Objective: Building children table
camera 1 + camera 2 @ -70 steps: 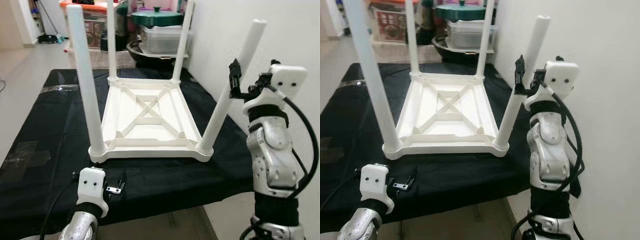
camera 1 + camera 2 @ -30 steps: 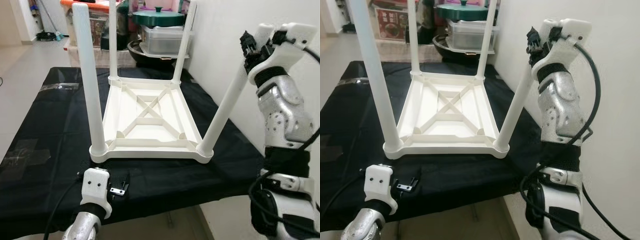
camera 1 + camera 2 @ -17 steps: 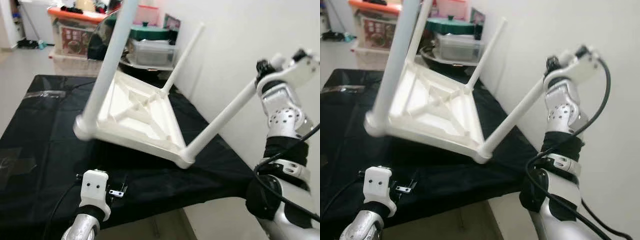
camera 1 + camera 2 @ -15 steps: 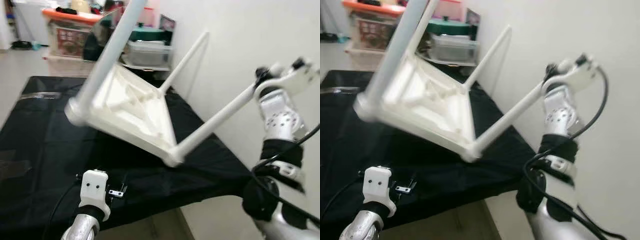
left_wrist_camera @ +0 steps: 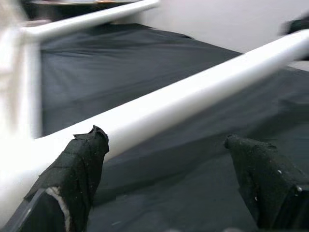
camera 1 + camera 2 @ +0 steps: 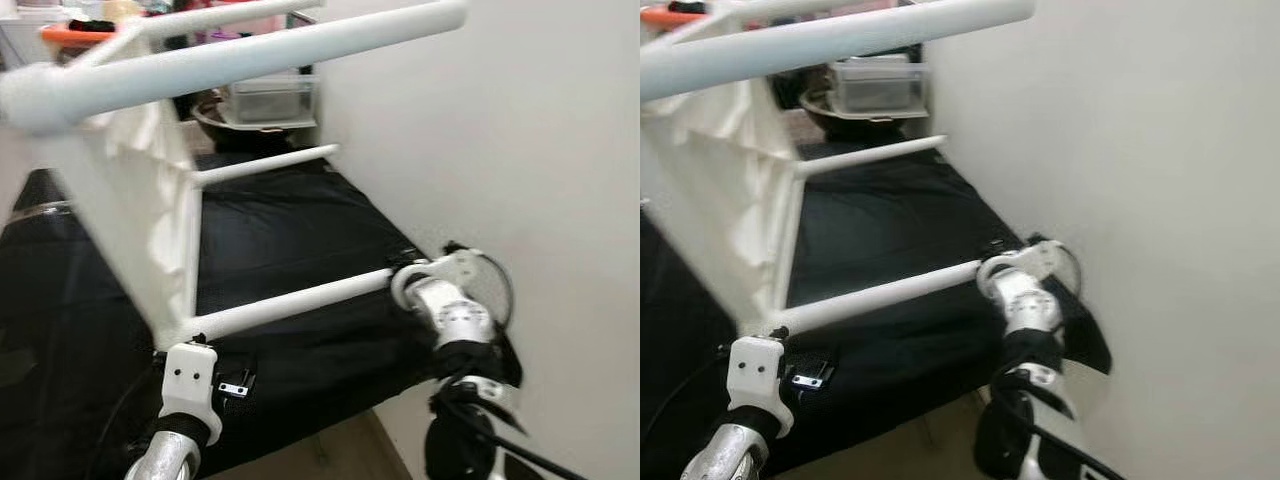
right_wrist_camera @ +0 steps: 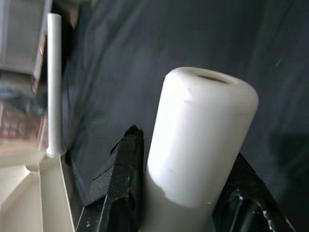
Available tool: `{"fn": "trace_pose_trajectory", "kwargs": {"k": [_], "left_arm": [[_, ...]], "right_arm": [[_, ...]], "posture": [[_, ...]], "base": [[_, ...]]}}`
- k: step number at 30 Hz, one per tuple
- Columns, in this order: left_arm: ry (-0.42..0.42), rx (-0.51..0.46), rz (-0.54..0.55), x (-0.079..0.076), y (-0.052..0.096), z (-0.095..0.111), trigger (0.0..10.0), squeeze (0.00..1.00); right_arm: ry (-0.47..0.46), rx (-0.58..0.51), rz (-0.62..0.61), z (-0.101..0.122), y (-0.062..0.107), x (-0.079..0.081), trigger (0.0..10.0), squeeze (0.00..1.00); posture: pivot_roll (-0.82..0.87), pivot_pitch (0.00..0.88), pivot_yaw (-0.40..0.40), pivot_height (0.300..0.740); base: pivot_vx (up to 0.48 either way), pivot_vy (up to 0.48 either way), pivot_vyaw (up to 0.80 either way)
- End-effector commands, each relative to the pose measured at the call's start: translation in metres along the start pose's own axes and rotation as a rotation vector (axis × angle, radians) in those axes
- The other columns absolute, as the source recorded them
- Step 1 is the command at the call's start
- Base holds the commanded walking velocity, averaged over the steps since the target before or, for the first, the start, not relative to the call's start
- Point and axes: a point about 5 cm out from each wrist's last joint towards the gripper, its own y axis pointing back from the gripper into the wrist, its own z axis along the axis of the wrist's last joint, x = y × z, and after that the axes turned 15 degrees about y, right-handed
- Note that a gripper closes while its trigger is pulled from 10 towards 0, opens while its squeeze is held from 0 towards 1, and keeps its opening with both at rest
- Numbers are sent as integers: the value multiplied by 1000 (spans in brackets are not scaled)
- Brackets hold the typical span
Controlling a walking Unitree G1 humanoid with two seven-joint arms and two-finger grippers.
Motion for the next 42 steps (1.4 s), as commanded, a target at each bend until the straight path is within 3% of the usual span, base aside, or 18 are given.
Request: {"fn": "trace_pose_trajectory", "kwargs": {"k": [1,2,4,5,7,8,16,23,25,30,34,35,36,37,38,40,41,42], "left_arm": [[-10,-4,-4,-1,-1,1,10000,0],[-12,-5,-3,-1,-1,1,10000,0],[-12,-5,-3,-1,-1,1,10000,0],[-15,-7,0,-2,-2,2,10000,0],[-16,-8,1,-2,-2,2,10000,0],[-15,-7,2,-2,-2,2,10000,0],[-8,4,-6,-3,-1,-1,10000,0],[-6,8,-1,-4,1,-1,10000,0],[-6,8,-1,-4,1,-1,10000,0],[-3,13,0,-4,3,-2,10000,0],[-2,15,-1,-4,3,-3,10000,0],[-1,16,-3,-4,3,-3,10000,0],[-1,16,-3,-4,3,-3,10000,0],[-1,16,-3,-4,3,-3,10000,0],[-2,16,-3,-4,3,-3,10000,0],[-4,14,0,-4,3,-2,10000,0],[-4,12,1,-4,2,-2,10000,0],[-5,11,2,-4,2,-1,10000,0]], "right_arm": [[267,275,-79,-60,-7,-4,0,0],[278,294,-66,-64,-7,2,8039,0],[278,294,-66,-64,-7,2,8039,0],[278,284,-110,-63,-7,-1,10000,412],[268,266,-143,-61,-8,-5,10000,412],[252,255,-167,-58,-8,-11,10000,1000],[195,171,-285,-34,-2,-39,10000,1000],[99,57,-386,5,21,-68,10000,1000],[99,57,-386,5,21,-68,10000,1000],[32,-73,-360,41,62,-68,10000,1000],[33,-86,-343,42,67,-65,10000,1000],[87,-109,-259,44,73,-54,10000,1000],[242,-185,-151,51,81,-37,10000,1000],[242,-185,-151,51,81,-37,10000,1000],[536,-331,-64,64,94,-14,10000,1000],[1195,-715,-85,76,116,17,10000,1000],[1389,-827,-63,74,122,25,10000,0],[1472,-880,-49,72,125,28,10000,0]], "posture": [[97,0,-146,740],[105,0,-150,740],[105,0,-150,740],[114,0,-156,740],[115,0,-158,740],[115,0,-158,740],[91,0,-150,740],[85,0,-154,740],[85,0,-154,740],[59,0,-134,740],[56,0,-131,740],[52,0,-124,740],[56,0,-124,740],[56,0,-124,740],[56,0,-124,740],[56,0,-126,740],[56,0,-129,740],[56,0,-129,740]], "base": [[0,0,0],[0,0,0],[0,0,0],[0,0,0],[0,0,0],[0,0,0],[0,0,0],[0,0,0],[0,0,0],[0,0,0],[0,0,0],[0,0,0],[0,0,0],[0,0,0],[0,0,0],[0,0,0],[0,0,0],[0,0,0]]}}
